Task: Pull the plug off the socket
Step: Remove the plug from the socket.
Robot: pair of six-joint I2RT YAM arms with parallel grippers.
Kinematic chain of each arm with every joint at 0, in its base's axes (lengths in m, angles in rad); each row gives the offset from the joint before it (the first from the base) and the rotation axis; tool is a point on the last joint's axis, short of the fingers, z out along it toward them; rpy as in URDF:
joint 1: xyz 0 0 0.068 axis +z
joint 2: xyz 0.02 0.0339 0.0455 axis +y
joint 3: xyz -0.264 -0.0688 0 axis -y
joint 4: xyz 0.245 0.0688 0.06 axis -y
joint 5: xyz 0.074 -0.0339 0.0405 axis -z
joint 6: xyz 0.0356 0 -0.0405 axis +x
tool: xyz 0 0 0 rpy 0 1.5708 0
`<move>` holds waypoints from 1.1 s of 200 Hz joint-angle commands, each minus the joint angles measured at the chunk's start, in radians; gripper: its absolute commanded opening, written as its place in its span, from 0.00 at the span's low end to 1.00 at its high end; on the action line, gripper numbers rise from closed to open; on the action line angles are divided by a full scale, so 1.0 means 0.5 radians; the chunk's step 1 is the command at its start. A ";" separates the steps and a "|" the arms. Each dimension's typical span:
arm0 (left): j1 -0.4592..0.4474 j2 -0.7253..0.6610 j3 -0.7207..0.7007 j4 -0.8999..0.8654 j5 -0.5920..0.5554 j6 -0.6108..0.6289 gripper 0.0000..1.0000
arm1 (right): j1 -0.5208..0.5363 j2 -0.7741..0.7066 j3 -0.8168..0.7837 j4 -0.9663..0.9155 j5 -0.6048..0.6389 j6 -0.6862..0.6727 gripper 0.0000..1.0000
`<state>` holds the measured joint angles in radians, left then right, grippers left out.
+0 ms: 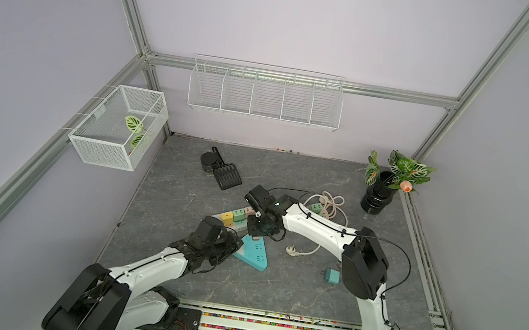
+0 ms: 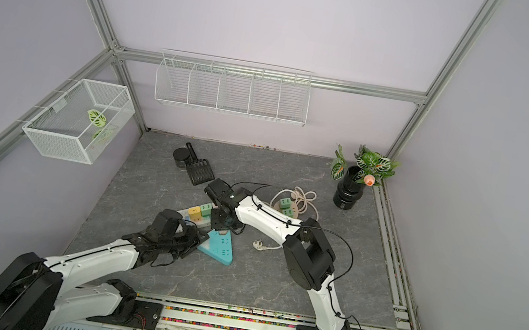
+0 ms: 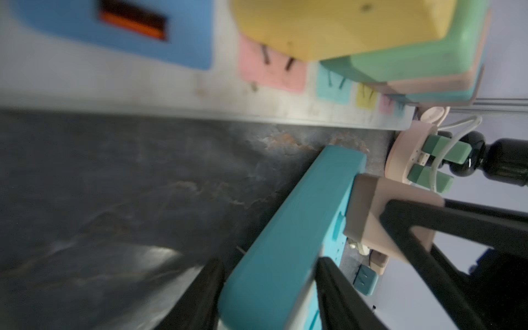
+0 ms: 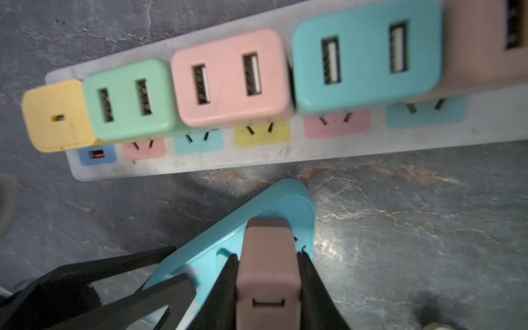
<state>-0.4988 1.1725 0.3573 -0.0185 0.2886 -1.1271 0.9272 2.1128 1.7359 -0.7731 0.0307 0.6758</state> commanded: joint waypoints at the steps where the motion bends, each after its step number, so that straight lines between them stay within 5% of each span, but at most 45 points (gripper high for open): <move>1: 0.000 0.183 0.048 -0.038 0.076 -0.029 0.40 | 0.024 -0.035 -0.080 0.024 -0.127 0.043 0.18; 17: -0.001 0.288 0.059 -0.094 0.074 -0.049 0.30 | 0.032 -0.014 -0.060 0.040 -0.172 0.061 0.18; 73: -0.001 0.421 0.102 -0.340 -0.063 -0.049 0.28 | 0.066 0.250 0.523 -0.450 -0.016 0.044 0.17; 115: -0.001 0.437 0.086 -0.387 -0.105 -0.045 0.28 | -0.113 -0.139 -0.127 0.099 -0.304 0.014 0.16; 142: 0.000 0.469 0.103 -0.380 -0.099 -0.030 0.28 | -0.077 -0.329 -0.393 0.298 -0.239 -0.037 0.16; 175: 0.000 0.537 0.141 -0.367 -0.084 -0.006 0.28 | 0.071 -0.212 -0.136 -0.065 0.129 0.138 0.16; 220: 0.000 0.578 0.132 -0.348 -0.053 0.022 0.27 | -0.064 -0.136 0.061 -0.231 -0.055 0.294 0.15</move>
<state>-0.5041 1.3796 0.4706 0.0334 0.3916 -1.0946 0.9028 2.0781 1.7142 -0.8295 0.1459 0.7490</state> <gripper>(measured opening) 0.469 0.296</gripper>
